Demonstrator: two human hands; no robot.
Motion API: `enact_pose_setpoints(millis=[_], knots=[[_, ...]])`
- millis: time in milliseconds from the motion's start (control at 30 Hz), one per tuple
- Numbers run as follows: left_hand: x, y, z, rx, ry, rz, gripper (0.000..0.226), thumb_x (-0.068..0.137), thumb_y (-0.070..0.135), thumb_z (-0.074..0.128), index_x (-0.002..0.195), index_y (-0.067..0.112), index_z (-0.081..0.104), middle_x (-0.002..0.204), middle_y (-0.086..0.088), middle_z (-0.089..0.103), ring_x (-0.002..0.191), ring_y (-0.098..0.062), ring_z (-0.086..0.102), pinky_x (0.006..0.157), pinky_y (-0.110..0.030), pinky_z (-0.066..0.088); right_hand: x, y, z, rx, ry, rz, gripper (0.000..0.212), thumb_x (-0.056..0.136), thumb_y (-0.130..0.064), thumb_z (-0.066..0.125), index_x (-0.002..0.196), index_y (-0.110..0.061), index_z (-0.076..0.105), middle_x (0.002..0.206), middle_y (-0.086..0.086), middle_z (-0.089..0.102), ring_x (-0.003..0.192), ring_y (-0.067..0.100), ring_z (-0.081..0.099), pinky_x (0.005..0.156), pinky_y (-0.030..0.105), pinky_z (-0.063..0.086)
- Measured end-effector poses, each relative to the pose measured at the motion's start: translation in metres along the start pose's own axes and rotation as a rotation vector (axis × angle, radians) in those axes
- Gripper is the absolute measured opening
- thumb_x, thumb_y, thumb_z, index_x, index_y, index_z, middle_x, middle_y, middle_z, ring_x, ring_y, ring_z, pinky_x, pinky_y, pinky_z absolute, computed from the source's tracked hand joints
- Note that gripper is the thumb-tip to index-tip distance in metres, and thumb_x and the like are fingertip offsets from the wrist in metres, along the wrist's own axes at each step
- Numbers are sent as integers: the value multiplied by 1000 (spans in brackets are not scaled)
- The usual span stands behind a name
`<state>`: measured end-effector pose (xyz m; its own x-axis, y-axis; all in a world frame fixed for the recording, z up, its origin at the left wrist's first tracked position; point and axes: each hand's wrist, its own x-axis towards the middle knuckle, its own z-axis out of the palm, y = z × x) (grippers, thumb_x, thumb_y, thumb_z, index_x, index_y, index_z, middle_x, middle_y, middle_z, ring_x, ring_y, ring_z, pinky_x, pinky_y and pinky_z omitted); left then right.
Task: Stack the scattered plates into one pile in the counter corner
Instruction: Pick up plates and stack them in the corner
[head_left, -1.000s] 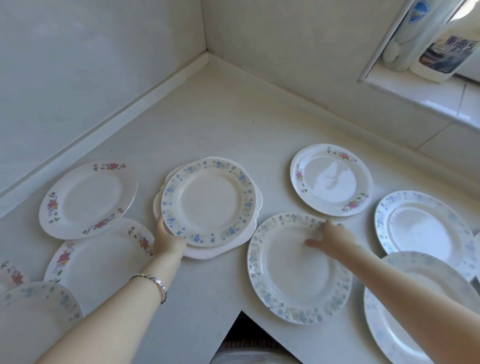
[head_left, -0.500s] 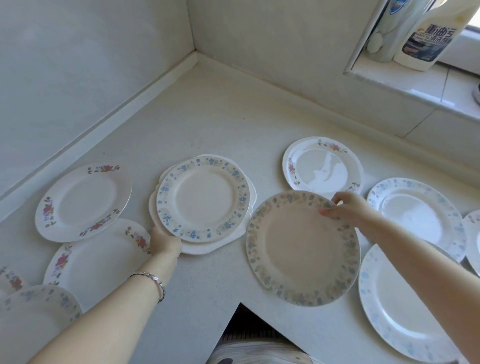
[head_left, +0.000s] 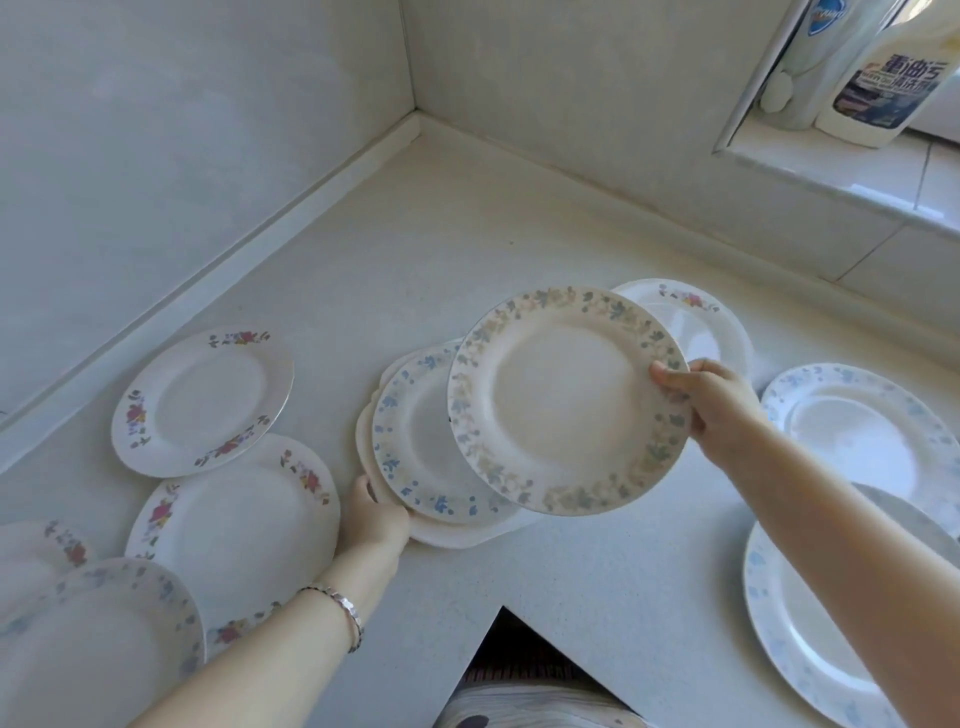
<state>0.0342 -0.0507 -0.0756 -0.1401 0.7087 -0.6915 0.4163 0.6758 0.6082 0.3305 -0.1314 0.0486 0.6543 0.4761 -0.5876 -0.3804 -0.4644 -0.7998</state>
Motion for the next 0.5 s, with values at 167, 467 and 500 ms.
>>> enact_pose_setpoints(millis=[167,467,500], knots=[[-10,-8,-9,128,-120,24,65,80,2,60,134,29,37,101,3,55,96,-26,56,87,-48,54,8,48,16,48,-9,102,34,81,-8,67,61,-14,40,69,6,55,60,21,54,44,22,50],[-30,-5,-18,304,-158,235,67,85,6,52,144,30,31,132,2,56,113,-20,55,76,-19,39,1,98,50,-1,-27,186,32,82,-8,66,63,-13,41,68,7,53,58,20,50,53,31,41],[-33,-3,-18,322,-166,248,68,86,3,49,146,29,29,136,1,53,116,-20,54,72,-16,39,-1,101,51,-12,-18,175,31,83,-9,65,65,-12,41,69,7,53,58,20,50,53,30,41]])
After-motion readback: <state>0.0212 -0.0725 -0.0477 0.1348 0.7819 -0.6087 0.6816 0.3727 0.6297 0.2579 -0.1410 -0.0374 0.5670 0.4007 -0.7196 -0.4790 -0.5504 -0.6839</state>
